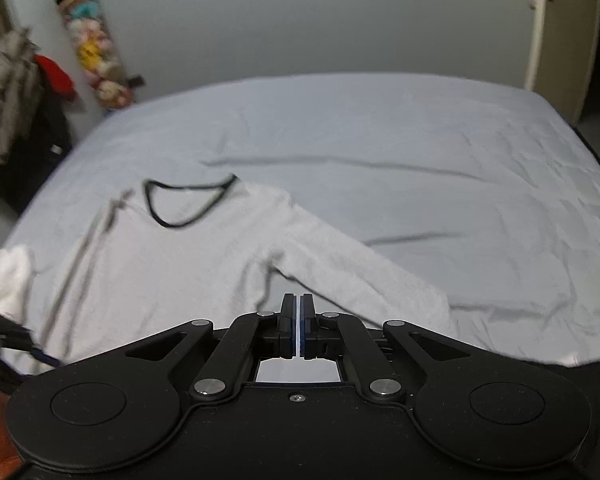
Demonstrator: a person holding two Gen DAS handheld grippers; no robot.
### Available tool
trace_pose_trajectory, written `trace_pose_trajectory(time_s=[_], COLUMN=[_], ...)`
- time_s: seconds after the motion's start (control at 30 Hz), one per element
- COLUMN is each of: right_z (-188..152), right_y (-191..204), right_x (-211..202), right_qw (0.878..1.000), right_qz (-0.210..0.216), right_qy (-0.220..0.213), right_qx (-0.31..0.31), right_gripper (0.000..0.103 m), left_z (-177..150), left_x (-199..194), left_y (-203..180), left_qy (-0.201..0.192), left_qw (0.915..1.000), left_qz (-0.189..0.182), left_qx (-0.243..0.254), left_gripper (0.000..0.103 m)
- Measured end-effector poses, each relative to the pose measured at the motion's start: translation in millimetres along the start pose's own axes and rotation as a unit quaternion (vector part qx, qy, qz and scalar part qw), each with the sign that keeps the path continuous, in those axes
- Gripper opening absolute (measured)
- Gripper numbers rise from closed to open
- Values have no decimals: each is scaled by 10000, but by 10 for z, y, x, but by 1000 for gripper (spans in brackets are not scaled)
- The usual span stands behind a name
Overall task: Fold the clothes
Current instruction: 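Grasp the other grey sleeve cuff with the right gripper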
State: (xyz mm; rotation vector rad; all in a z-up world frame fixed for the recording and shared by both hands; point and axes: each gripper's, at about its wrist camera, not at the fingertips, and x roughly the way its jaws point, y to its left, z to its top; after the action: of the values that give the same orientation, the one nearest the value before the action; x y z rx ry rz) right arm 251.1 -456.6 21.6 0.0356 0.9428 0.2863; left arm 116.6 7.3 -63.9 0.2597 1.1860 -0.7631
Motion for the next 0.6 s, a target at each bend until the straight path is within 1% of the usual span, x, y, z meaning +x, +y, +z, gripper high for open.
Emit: trace_pose_trajectory(time_s=[0.03,0.1,0.13,0.17,0.2,0.23,0.3,0.37,0.47,0.6], right_z=[-32,-120,-162,-198,-232,-265,-317,-349,-384,-436], right_y=[6,-15,-36,-67,-94,-119,-165,-221,-275,-309], right_x=[63,254,367,484,584,694,901,1049,1344,1604], right_qw=[9999,9987,9975,9959,9946,9928,9886,9864,9818,9769], right_qz=[-117,-455,-647,-819,-942,-1082,-1349,-1458,-1667,-1851], right_qy=[60,210,295,377,443,517,660,757,912,1064], right_qx=[11,32,37,30,18,-2,-46,-17,-17,-48], right_gripper=[3,9,19,34,40,43,43,44,46,46], left_z=[-15,-53,-68,-82,-90,-97,-93,-63,-9,36], left_x=[-3,-3,-4,-6,-11,-17,-26,-41,-36,91], left_y=[-1,4,13,31,54,80,147,282,468,616], left_qy=[13,54,68,83,81,69,38,-35,-98,-10], left_qw=[10000,9999,9998,9996,9994,9989,9978,9957,9926,9903], left_qz=[43,145,186,253,346,453,658,850,985,1099], left_qx=[2,23,30,28,8,-21,-114,-366,-698,-854], left_gripper=[43,43,43,43,43,43,43,43,43,42])
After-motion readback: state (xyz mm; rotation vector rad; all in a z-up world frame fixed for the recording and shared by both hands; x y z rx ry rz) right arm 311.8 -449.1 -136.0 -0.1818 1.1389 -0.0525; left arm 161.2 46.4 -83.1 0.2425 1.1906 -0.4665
